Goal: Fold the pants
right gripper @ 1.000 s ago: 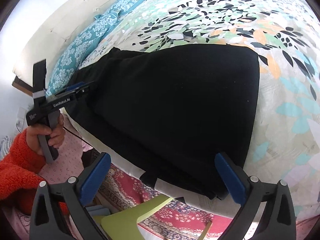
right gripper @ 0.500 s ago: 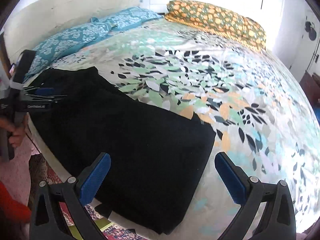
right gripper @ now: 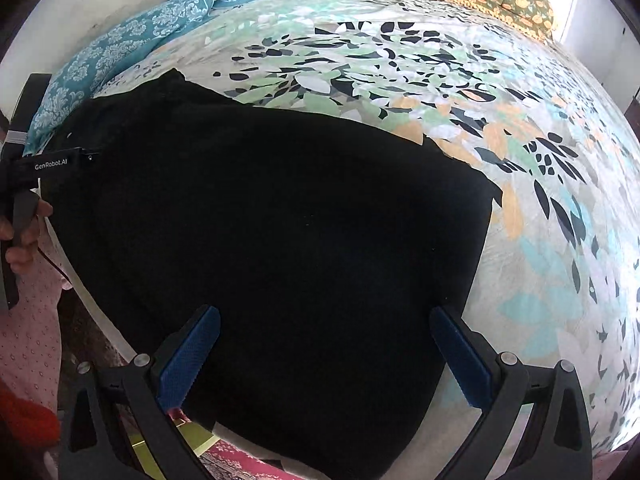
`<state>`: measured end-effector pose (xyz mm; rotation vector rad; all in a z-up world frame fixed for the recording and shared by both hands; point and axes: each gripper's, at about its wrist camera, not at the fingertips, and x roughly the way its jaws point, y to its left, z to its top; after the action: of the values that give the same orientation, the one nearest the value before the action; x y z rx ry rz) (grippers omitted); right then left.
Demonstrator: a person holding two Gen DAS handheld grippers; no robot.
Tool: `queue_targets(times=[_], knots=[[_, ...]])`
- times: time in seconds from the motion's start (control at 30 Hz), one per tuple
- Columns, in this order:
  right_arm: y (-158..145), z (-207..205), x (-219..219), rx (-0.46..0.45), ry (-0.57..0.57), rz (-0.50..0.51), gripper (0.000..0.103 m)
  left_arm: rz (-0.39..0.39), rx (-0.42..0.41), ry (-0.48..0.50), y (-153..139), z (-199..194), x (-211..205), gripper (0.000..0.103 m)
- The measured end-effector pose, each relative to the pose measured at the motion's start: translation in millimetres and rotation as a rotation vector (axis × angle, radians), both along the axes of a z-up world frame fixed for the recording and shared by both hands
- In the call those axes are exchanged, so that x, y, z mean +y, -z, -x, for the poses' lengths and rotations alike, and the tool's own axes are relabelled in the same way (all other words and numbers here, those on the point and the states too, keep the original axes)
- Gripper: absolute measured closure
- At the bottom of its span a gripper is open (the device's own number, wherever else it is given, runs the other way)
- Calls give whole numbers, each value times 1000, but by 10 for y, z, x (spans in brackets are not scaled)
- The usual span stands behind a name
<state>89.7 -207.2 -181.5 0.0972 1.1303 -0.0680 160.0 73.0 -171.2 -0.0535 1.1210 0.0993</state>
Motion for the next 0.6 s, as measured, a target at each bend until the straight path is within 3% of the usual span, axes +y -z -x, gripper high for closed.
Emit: queue_targets(times=[0.6], knots=[[37, 10, -12, -7, 5, -1, 0, -71, -13, 7, 90, -4, -50, 0]])
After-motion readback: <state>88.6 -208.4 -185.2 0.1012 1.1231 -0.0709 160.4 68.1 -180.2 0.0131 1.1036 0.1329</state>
